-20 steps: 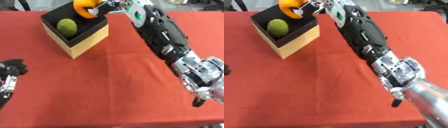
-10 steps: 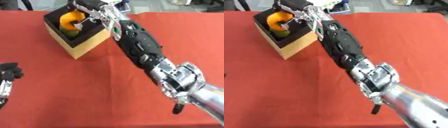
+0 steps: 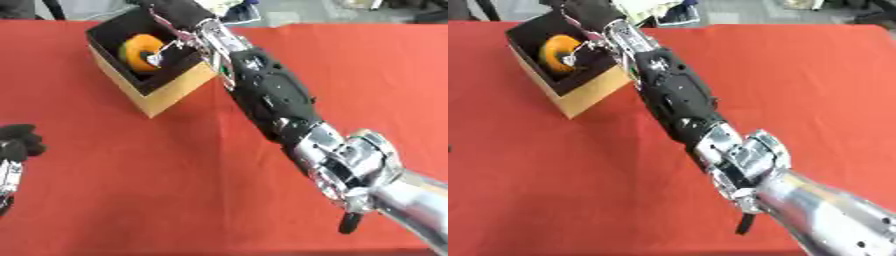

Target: Pick up objects on the table and place them in the box.

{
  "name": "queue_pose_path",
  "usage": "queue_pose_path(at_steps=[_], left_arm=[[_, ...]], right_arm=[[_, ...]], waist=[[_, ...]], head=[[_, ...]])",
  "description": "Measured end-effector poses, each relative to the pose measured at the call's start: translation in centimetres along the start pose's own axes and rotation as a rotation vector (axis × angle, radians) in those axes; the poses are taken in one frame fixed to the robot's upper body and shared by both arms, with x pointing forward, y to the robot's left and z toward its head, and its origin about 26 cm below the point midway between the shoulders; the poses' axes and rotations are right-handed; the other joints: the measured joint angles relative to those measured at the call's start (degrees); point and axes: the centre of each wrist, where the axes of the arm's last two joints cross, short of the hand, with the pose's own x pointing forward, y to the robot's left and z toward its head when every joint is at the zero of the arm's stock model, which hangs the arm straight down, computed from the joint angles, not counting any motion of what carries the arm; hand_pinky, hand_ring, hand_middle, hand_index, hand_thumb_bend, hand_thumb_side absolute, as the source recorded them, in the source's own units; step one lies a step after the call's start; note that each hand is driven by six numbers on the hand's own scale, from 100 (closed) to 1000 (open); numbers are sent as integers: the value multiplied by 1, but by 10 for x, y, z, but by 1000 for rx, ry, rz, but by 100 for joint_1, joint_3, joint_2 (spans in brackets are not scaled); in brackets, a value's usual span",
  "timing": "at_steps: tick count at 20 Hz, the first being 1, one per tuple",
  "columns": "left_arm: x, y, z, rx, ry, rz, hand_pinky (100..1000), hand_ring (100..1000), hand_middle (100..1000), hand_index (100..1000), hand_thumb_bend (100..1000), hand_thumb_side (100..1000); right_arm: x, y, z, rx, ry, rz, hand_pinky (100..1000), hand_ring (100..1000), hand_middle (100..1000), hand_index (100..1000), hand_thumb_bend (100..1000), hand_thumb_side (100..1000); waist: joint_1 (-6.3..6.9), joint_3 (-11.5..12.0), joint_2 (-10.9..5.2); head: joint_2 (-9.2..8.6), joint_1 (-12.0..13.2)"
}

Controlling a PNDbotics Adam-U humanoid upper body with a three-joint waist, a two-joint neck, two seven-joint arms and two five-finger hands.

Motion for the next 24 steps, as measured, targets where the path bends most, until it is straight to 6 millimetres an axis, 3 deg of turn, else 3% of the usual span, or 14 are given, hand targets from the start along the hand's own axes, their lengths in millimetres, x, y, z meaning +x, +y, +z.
queue_pose_path(at_steps=[2,5,11,18,22,24], left_arm=[[0,0,0,2,2,0,655,607,594,764,100,673],[-2,1,3,11,13,-1,657,609,594,763,100,672],[-6,5,11,47,43,-11,658,611,595,763,100,668],[-9,15,15,102,65,-40,658,613,598,762,100,661],[-9,19,16,124,72,-52,658,614,599,762,100,659],[-9,20,16,135,75,-55,658,615,600,762,100,659]], right_arm=[[-6,-8,1,-43,10,-22,786,863,916,946,193,100],[-18,-27,4,-117,15,-93,764,846,880,931,100,100],[-39,-69,26,-225,-58,-275,730,826,842,893,100,100],[-44,-93,91,-294,-144,-531,710,806,807,848,100,100],[-42,-101,130,-349,-146,-642,699,793,791,831,100,100],[-42,-99,148,-383,-129,-697,690,787,783,822,100,144]], waist=[[1,-87,-2],[9,-255,-38],[25,-765,-164],[26,-1132,-210],[34,-1241,-211],[38,-1300,-211]], head=[[2,48],[11,150],[119,491],[162,871],[163,1006],[163,1091]])
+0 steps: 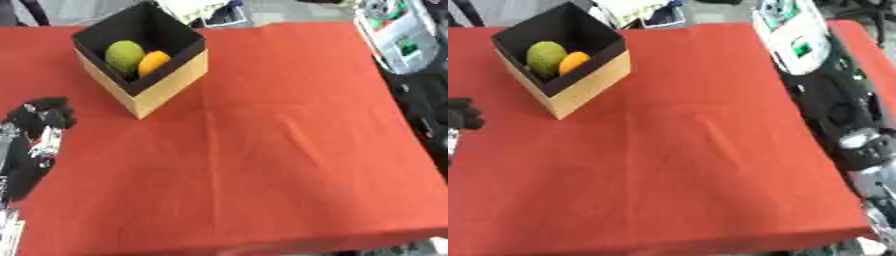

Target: Pick up objects on the table and place them in the box.

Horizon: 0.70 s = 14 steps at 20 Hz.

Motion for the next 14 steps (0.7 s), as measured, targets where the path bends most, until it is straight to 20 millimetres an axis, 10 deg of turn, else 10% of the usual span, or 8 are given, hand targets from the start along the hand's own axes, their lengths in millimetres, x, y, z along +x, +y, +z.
queue_pose_path(at_steps=[14], left_arm=[[-1,6,1,53,14,-20,658,620,605,760,100,659]], right_arm=[[-12,20,107,-194,207,-209,668,772,757,792,100,355]], waist=[[82,-183,140]], head=[[0,562]])
